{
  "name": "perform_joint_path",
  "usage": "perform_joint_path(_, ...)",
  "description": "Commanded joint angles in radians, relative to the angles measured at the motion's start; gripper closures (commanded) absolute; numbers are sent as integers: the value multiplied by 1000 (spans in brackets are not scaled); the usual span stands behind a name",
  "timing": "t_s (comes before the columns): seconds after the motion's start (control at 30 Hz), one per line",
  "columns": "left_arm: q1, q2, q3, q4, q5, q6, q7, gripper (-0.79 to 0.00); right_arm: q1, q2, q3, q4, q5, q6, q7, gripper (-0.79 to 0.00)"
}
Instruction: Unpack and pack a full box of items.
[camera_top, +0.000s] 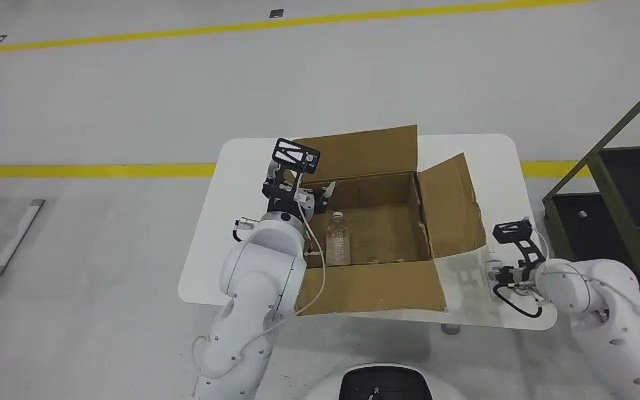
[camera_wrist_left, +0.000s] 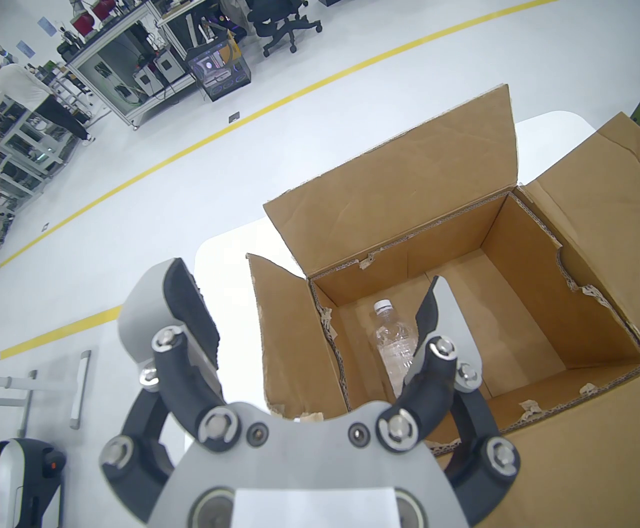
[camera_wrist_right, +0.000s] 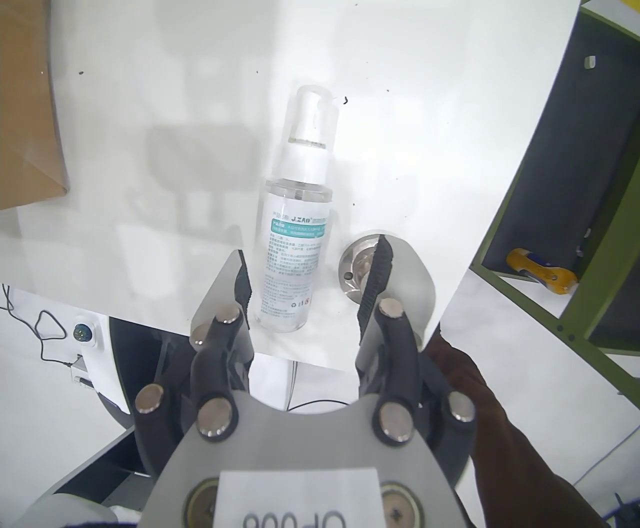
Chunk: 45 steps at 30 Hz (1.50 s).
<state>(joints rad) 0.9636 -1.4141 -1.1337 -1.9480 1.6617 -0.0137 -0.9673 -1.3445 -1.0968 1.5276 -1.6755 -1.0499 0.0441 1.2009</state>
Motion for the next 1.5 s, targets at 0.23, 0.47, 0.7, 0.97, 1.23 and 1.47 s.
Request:
perform_joint_path(0.23, 0, 0, 0, 0, 0, 0, 0, -785, 24, -3, -45, 47, 0, -3, -10, -523)
perform_joint_path(0.47, 0, 0, 0, 0, 0, 0, 0, -785, 47, -6, -73, 83, -1, -1, -18, -480)
perform_joint_path(0.7, 0, 0, 0, 0, 0, 0, 0, -785, 62, -8, -92, 109, 4, 6, -22, -366)
perform_joint_path(0.97, 0, 0, 0, 0, 0, 0, 0, -785, 79, -7, -94, 138, 2, 9, -26, 0)
perform_joint_path(1.23, 0, 0, 0, 0, 0, 0, 0, -785, 58, -5, 36, 85, 204, 45, -128, 0)
perform_joint_path(1.47, 0, 0, 0, 0, 0, 0, 0, -785, -24, -2, 266, -22, 537, -15, -316, 0)
